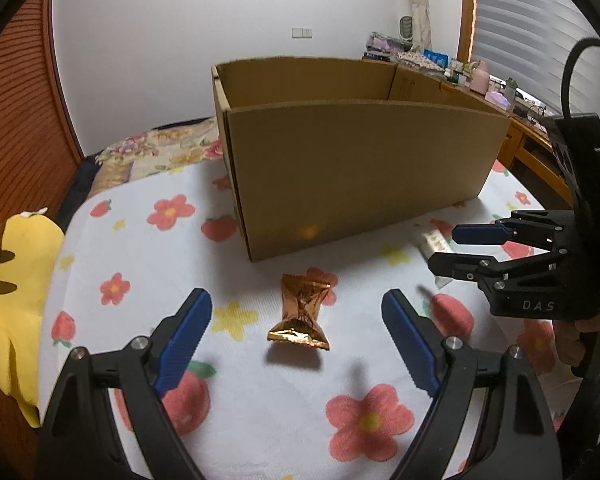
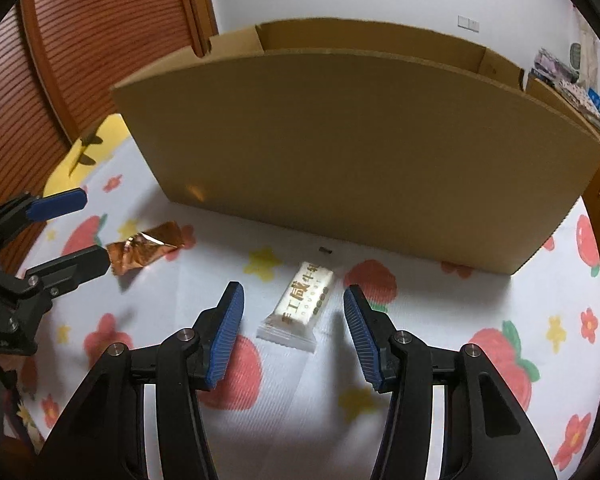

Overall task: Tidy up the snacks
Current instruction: 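Grasp the white bar with the right tool while the left tool grasps the copper candy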

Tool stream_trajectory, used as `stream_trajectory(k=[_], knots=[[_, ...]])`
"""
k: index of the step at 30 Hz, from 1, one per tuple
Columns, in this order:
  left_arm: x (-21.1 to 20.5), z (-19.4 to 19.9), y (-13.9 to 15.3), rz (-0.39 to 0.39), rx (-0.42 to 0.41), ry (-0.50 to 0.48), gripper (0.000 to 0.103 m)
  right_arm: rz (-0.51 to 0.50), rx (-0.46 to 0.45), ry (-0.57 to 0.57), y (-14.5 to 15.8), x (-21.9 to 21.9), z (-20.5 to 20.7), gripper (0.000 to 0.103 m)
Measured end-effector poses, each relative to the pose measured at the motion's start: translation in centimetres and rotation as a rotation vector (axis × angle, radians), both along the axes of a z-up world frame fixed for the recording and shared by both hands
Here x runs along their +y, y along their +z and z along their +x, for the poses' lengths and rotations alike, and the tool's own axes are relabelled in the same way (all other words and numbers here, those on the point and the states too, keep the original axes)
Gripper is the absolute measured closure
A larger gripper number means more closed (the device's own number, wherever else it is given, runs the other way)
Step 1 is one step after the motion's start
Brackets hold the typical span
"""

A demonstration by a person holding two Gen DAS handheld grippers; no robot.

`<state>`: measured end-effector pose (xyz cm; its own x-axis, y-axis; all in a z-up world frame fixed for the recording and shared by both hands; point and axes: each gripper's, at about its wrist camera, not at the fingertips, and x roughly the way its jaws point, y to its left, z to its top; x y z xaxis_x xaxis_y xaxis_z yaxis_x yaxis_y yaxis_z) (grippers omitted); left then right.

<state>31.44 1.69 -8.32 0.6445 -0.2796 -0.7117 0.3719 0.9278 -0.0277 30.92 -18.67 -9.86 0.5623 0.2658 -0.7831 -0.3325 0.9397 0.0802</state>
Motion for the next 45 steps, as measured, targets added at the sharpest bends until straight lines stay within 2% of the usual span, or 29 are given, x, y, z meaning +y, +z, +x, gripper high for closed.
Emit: stream_trajectory(k=[8, 11, 14, 17, 18, 20, 21, 23, 24, 26, 28, 38, 45], knots=[[-0.7, 1.2, -1.4, 0.010, 0.045, 0.001, 0.016, -0.032, 0.010, 0.013, -0.4, 0.7, 0.8, 0.051], [-0.8, 1.7, -1.7, 0.010, 0.057, 0.003, 0.016, -0.058, 0.009, 0.012, -0.6, 0.9, 1.0, 0.057], [-0.8, 2.1, -2.0, -0.001, 0.070, 0.007, 0.021, -0.069, 0.012, 0.006, -0.9, 1.0, 1.1, 0.063], [-0.9, 2.4, -2.4, 0.004, 0.082, 0.011, 0.037, -0.071, 0.011, 0.000, -0.9, 0.9, 1.1, 0.068], [-0.9, 2.4, -2.5, 0.008, 0.087, 0.013, 0.044, -0.082, 0.008, -0.004, -1.0, 1.0, 1.0, 0.072], [-0.9, 2.4, -2.8, 0.010, 0.095, 0.012, 0.049, -0.091, 0.005, 0.000, -0.9, 0.9, 0.8, 0.076], [-1.0, 2.4, -2.9, 0.012, 0.099, 0.010, 0.054, -0.092, 0.005, 0.002, -0.9, 0.8, 0.7, 0.081], [-1.0, 2.2, -3.2, 0.017, 0.104, 0.010, 0.061, -0.093, 0.007, 0.004, -0.9, 0.7, 0.6, 0.082], [-1.0, 2.2, -3.3, 0.019, 0.107, 0.011, 0.069, -0.093, 0.007, 0.007, -0.9, 0.6, 0.5, 0.083], [-0.9, 1.9, -3.4, 0.026, 0.100, 0.013, 0.071, -0.088, 0.006, 0.008, -0.8, 0.5, 0.4, 0.083], [-0.9, 1.7, -3.4, 0.022, 0.100, 0.008, 0.086, -0.082, 0.008, 0.008, -0.7, 0.2, 0.2, 0.084], [-1.3, -0.5, -2.7, 0.016, 0.093, 0.002, 0.086, -0.044, 0.000, 0.012, 0.1, -0.8, -1.9, 0.084], [-1.4, -3.2, -0.9, -0.031, 0.065, 0.017, 0.086, -0.027, -0.033, 0.005, 1.3, -1.8, -4.0, 0.084]])
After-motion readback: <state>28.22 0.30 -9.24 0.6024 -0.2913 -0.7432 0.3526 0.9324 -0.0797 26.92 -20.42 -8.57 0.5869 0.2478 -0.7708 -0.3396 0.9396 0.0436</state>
